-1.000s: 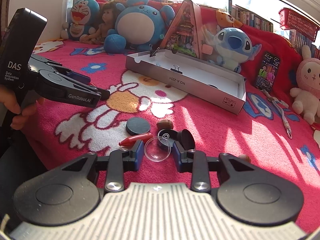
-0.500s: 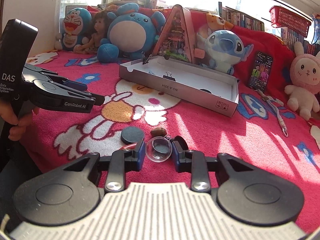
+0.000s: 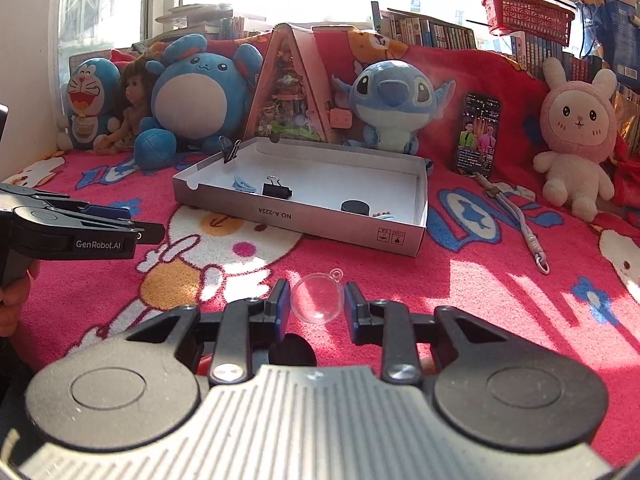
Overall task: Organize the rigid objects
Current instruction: 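Grasp the clear plastic dome with the right tool while the left tool lifts the crayon, then carry the red crayon and clear dome with both tools into the box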
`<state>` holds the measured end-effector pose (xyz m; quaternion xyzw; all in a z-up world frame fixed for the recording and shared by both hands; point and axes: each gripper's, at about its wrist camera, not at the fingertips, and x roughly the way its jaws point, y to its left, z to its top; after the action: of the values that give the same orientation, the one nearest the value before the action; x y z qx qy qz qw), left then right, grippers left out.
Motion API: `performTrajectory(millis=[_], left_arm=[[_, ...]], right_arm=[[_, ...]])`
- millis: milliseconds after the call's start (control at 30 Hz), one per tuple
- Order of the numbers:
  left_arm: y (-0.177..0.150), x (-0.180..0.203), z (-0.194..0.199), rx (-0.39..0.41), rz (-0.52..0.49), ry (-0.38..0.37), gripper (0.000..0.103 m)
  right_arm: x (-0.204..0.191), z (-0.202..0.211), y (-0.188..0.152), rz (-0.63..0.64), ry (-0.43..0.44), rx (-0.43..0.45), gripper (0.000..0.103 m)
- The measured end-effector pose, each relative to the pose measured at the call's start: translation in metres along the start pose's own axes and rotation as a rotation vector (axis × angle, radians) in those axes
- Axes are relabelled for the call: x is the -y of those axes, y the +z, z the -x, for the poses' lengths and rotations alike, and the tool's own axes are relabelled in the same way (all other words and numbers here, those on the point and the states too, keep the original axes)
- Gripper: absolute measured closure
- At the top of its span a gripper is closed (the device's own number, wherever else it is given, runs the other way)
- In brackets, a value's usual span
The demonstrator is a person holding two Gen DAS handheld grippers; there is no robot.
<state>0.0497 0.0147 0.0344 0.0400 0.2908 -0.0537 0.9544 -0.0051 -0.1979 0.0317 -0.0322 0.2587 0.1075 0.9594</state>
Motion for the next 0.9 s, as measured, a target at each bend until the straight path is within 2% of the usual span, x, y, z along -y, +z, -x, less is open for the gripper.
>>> performTrajectory(millis=[567, 733, 900], left_arm=[[0.070, -0.015, -0.040, -0.002, 0.063, -0.016, 0.061], [0.090, -0.020, -0.067, -0.044, 0.079, -0.010, 0.061], [0.107, -0.023, -0.103, -0.124, 0.119, -0.002, 0.061]], right_arm=[[0.064, -0.046, 0.053, -0.245, -0.046, -0.045, 0.069], [0.082, -0.062, 0.071, -0.298, -0.040, -0.084, 0.069], [0.095, -0.081, 0.089, -0.336, -0.033, -0.147, 0.069]])
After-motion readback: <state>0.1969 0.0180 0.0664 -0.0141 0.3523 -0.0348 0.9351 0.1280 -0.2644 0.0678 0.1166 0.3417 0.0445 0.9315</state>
